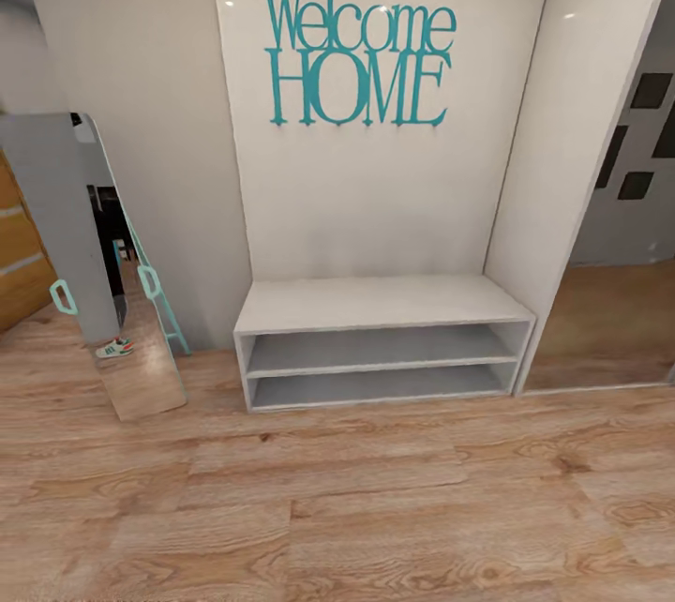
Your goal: Pick up the two gym shoes and the two sandals from the corridor floor and place them onto the hallstand (shoe rack) in the corridor, making sure they are on the rack and not on the floor. Arrange them so the two gym shoes are next to each other and the two sandals are next to each other.
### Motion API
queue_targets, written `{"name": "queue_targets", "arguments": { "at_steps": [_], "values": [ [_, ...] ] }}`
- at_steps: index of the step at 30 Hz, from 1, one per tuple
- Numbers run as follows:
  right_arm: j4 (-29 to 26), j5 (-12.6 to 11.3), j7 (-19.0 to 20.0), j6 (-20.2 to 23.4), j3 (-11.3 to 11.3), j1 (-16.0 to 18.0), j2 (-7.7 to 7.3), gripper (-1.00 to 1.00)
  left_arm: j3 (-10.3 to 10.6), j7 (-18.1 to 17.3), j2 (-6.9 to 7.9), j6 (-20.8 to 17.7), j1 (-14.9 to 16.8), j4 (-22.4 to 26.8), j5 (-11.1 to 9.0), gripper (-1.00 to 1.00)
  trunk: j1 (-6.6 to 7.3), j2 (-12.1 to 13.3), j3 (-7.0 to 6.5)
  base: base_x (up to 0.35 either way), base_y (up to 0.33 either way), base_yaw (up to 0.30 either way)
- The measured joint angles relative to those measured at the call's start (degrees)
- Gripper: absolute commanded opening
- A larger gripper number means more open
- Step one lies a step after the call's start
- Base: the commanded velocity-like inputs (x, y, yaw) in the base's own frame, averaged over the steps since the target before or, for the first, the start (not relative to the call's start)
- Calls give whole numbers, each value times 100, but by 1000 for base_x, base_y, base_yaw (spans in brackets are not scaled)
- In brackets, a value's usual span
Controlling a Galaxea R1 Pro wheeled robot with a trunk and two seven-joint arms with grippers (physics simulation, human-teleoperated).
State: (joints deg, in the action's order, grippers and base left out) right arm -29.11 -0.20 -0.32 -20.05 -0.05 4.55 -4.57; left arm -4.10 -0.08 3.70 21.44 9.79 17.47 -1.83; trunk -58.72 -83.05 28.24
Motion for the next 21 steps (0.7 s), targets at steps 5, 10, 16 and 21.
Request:
{"name": "queue_targets", "arguments": {
  "at_steps": [5,10,16,21],
  "values": [
    [0,4,0,0,4,0,0,100,0,0,6,0,0,0,0,100,0,0,-30,76,0,220],
    [0,4,0,0,5,0,0,100,0,0,8,0,0,0,0,100,0,0,-60,84,0,220],
    [0,4,0,0,5,0,0,100,0,0,8,0,0,0,0,100,0,0,-96,87,0,220],
    [0,4,0,0,5,0,0,100,0,0,8,0,0,0,0,100,0,0,-127,79,0,220]
  ]
}}
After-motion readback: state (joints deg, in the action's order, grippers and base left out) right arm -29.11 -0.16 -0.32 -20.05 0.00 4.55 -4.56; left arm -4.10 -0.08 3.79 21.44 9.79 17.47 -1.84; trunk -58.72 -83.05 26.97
